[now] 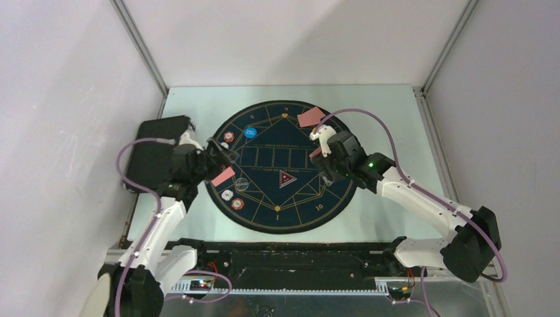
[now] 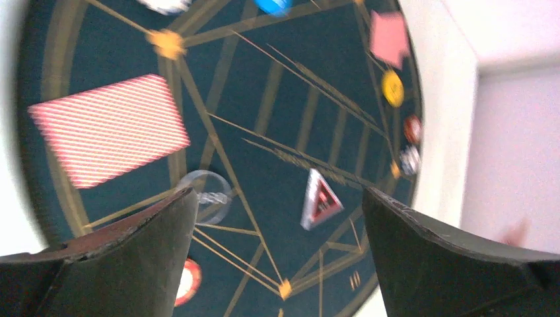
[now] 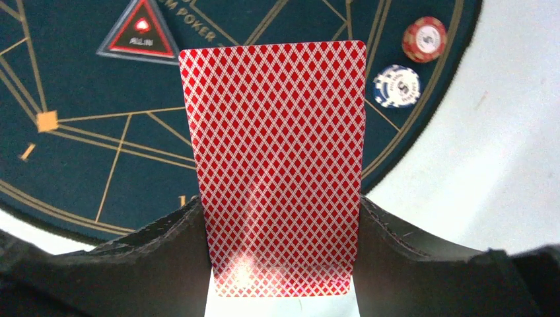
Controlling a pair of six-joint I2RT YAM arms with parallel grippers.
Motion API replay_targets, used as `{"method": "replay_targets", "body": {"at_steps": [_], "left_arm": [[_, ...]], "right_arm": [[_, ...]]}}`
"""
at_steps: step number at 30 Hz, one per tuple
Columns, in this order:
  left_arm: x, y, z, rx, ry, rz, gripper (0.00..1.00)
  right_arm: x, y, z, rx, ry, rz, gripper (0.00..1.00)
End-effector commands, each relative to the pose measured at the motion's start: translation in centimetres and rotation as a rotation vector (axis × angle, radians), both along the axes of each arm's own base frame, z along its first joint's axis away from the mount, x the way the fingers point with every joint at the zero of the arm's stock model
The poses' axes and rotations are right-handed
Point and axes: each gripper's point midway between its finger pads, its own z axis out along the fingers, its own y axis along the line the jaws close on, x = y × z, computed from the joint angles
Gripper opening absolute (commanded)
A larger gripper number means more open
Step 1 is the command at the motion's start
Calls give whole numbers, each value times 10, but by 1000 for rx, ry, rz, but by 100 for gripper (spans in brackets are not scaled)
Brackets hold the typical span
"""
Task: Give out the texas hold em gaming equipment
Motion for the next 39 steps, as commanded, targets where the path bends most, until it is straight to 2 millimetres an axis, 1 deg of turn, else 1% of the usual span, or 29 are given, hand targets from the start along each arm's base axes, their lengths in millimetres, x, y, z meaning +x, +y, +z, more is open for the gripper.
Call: {"method": "replay_targets", "body": {"at_steps": [1, 2, 3, 4, 6, 7, 8, 9, 10, 11, 12, 13, 14, 15, 16, 19, 20, 21, 22, 23, 24, 26, 29, 32, 34, 36, 39], "left_arm": [[-13, -83, 39, -123, -133, -426, 100], [-19, -101, 39, -149, -130, -494, 100], [-23, -115, 51, -184, -168, -571, 100], [-28, -131, 51, -209, -162, -629, 100], [-36, -154, 60, -264, -176, -729, 100], [-37, -162, 64, -288, -190, -769, 100], [-39, -172, 72, -314, -218, -801, 100], [-42, -178, 70, -333, -208, -828, 100], [-45, -187, 76, -352, -227, -859, 100], [-47, -193, 74, -367, -215, -883, 100], [-53, -202, 79, -388, -225, -922, 100], [-54, -207, 77, -397, -214, -937, 100], [-58, -214, 81, -411, -221, -965, 100], [-60, -219, 77, -417, -204, -981, 100], [-59, -223, 79, -421, -211, -988, 100], [-58, -232, 72, -421, -182, -1003, 100], [-57, -234, 73, -421, -182, -1008, 100], [-58, -238, 68, -420, -166, -1018, 100], [-57, -240, 69, -420, -167, -1025, 100], [-58, -244, 65, -417, -154, -1035, 100], [-57, -246, 65, -413, -148, -1040, 100], [-56, -250, 58, -382, -121, -1043, 100], [-53, -252, 41, -306, -80, -1036, 100], [-53, -254, 28, -278, -34, -1033, 100], [-51, -254, 18, -259, 0, -1024, 97], [-50, -255, 9, -244, 30, -1019, 92], [-52, -258, 9, -268, 33, -1039, 87]], "right_arm": [[-9, 26, 4, 22, -17, 163, 0], [-15, 33, 2, 25, -10, 213, 0], [-18, 37, 2, 26, -8, 233, 0], [-22, 41, 0, 24, -3, 264, 0], [-27, 46, -1, 25, 7, 295, 0], [-29, 47, -3, 23, 13, 306, 0], [-32, 49, -4, 29, 22, 324, 0], [-34, 51, -4, 32, 28, 337, 0], [-36, 53, -4, 37, 33, 356, 0], [-39, 54, -6, 36, 41, 366, 0], [-40, 56, -6, 38, 46, 380, 0], [-42, 57, -7, 38, 52, 390, 0], [-44, 58, -8, 38, 56, 399, 0], [-45, 59, -10, 33, 62, 404, 0], [-46, 59, -11, 31, 65, 406, 0], [-49, 60, -14, 22, 75, 416, 0], [-50, 61, -15, 20, 77, 421, 0], [-50, 61, -14, 18, 79, 422, 0], [-51, 61, -16, 15, 84, 424, 0], [-50, 61, -15, 12, 84, 423, 0], [-50, 61, -16, 9, 86, 424, 0], [-50, 61, -17, 6, 86, 422, 0], [-50, 62, -16, 10, 87, 422, 0], [-51, 63, -14, 15, 84, 426, 0], [-51, 63, -13, 18, 82, 427, 0], [-51, 63, -13, 21, 83, 426, 0], [-52, 63, -14, 18, 86, 424, 0]]}}
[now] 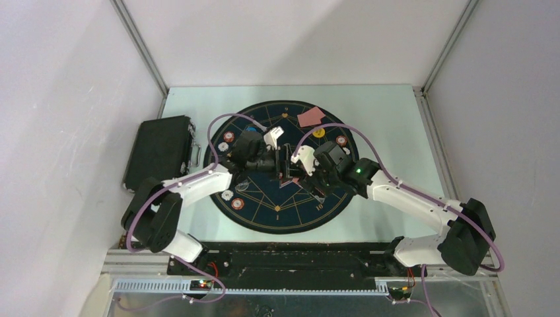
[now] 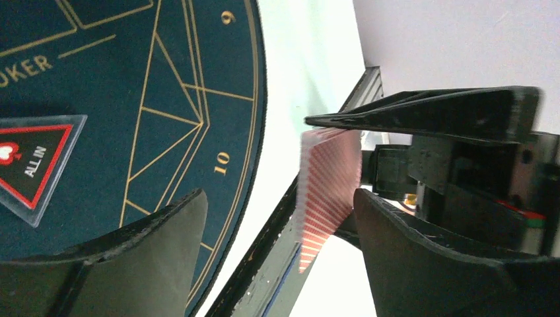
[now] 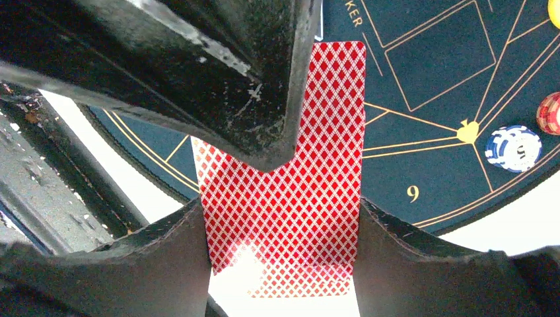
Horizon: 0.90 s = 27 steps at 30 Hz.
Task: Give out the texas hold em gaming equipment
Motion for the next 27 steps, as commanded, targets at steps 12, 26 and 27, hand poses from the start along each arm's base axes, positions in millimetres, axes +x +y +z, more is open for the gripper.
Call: {"method": "replay_targets", "body": {"at_steps": [12, 26, 27], "left_arm": [[0, -5, 2, 4, -7, -22, 52], [6, 11, 11, 55, -60, 43, 17], [6, 14, 10, 64, -54, 49, 12]], "right_arm": [[8, 5, 10, 15, -42, -16, 0], [11, 1, 8, 0, -47, -39, 0], [12, 1, 8, 0, -48, -41, 0]]}}
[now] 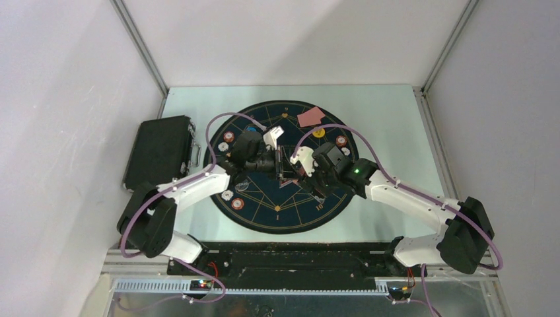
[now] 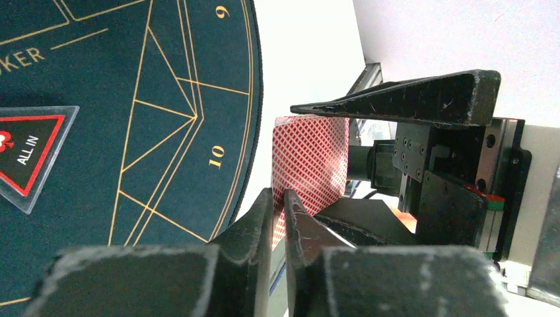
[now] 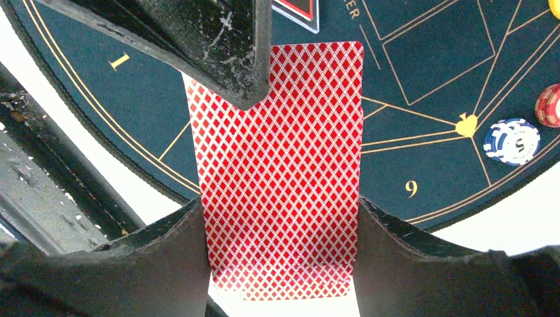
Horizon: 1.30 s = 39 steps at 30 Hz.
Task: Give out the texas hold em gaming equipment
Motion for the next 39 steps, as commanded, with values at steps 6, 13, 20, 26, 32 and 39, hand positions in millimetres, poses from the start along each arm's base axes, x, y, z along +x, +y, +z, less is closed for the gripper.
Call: {"method": "replay_targets", "body": {"at_steps": [6, 13, 20, 26, 32, 39], "left_arm": [[11, 19, 7, 67, -67, 69, 0], [17, 32, 5, 96, -85, 111, 0], [20, 51, 13, 49, -106, 172, 0], [22, 72, 35, -120, -104, 231, 0], [27, 96, 48, -166, -147, 321, 0], [55, 186, 8, 37, -99, 735, 0]], "right_arm": [[10, 4, 12, 28, -42, -27, 0], [10, 3, 11, 23, -37, -29, 0], [15, -1, 10, 8, -50, -53, 0], [23, -4, 13, 17, -71, -98, 0], [32, -9, 19, 35, -91, -154, 0], [39, -17, 20, 27, -109, -208, 0]]}}
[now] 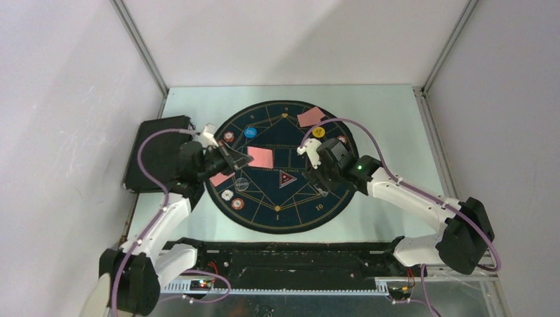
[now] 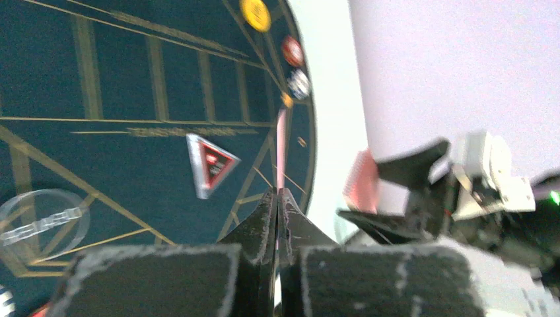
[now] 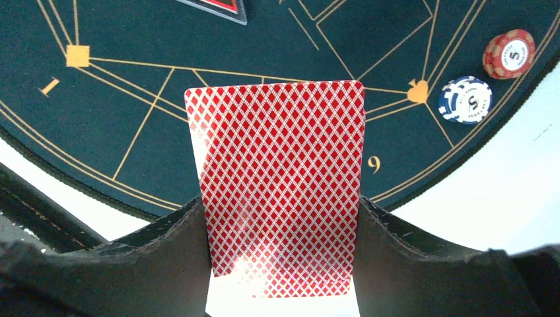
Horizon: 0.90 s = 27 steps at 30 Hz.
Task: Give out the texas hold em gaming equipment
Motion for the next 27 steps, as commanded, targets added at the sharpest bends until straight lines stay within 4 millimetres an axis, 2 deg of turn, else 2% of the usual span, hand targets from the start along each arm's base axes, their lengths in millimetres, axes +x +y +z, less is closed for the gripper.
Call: {"method": "replay_targets", "body": {"at_steps": [1, 5, 9, 15, 20, 24, 27], "left_arm": [[17, 67, -32, 91, 90, 315, 0], [22, 120, -60, 107, 172, 527, 0], [24, 146, -89, 146, 273, 626, 0], [27, 169, -108, 218, 307, 732, 0], [24, 187, -111, 309, 318, 792, 0], [28, 188, -108, 341, 323, 755, 0], [31, 184, -115, 334, 350, 723, 0]], "right_arm": [[17, 3, 19, 50, -72, -59, 0], [18, 2, 20, 55, -77, -71, 0], [20, 1, 21, 57, -78, -78, 0], [22, -1, 21, 57, -80, -85, 0], [23, -3, 19, 49, -78, -93, 0], [24, -4, 18, 44, -76, -100, 0], [24, -6, 18, 40, -81, -106, 0]]}}
